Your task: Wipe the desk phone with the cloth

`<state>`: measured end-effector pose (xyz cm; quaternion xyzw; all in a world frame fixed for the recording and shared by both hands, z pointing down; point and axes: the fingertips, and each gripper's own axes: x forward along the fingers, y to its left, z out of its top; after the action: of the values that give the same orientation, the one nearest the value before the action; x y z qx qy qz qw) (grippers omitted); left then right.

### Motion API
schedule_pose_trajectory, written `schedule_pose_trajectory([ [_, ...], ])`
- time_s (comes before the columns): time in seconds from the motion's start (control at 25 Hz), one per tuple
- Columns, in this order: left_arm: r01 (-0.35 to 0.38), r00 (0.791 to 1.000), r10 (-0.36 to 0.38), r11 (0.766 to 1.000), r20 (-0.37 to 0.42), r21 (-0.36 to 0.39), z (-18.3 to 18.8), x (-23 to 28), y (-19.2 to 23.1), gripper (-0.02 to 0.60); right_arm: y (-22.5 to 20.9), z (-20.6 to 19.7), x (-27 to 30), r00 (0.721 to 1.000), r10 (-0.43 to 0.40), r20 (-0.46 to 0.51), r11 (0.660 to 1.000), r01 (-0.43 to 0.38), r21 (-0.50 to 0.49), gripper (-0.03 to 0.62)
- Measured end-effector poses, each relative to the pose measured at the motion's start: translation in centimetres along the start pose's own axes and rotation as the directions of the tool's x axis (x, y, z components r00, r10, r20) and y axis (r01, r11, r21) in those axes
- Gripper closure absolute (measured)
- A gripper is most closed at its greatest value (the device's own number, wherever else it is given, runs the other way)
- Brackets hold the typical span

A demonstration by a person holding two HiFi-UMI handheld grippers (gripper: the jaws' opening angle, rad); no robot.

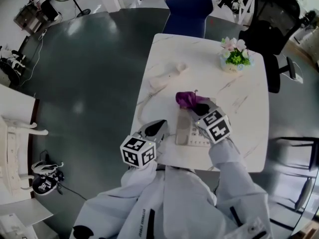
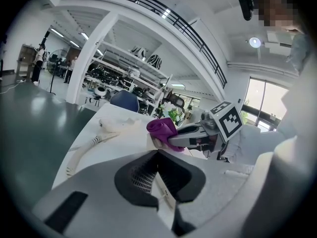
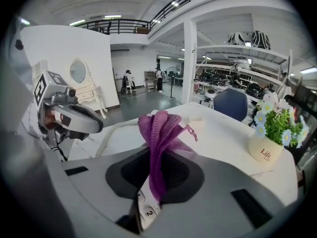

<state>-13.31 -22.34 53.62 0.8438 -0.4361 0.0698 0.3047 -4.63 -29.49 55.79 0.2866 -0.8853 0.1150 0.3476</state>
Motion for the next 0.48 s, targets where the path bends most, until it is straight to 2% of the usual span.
schedule_pose_trajectory([
  [0.28, 0.01, 1.0, -0.01, 1.0, -0.007, 0.007, -0.5, -0.3, -0.2, 0.584, 0.8, -0.9, -0.3, 1.0, 0.005, -0.026, 1.0, -0.005, -0.002, 0.556],
  [0.48, 0.0, 1.0, 0.0, 1.0, -0.003, 0.003, -0.7, -1.0, -0.6, 0.583, 2.4, -1.3, -0.8, 0.998, 0.037, -0.05, 0.999, -0.037, 0.001, 0.556],
])
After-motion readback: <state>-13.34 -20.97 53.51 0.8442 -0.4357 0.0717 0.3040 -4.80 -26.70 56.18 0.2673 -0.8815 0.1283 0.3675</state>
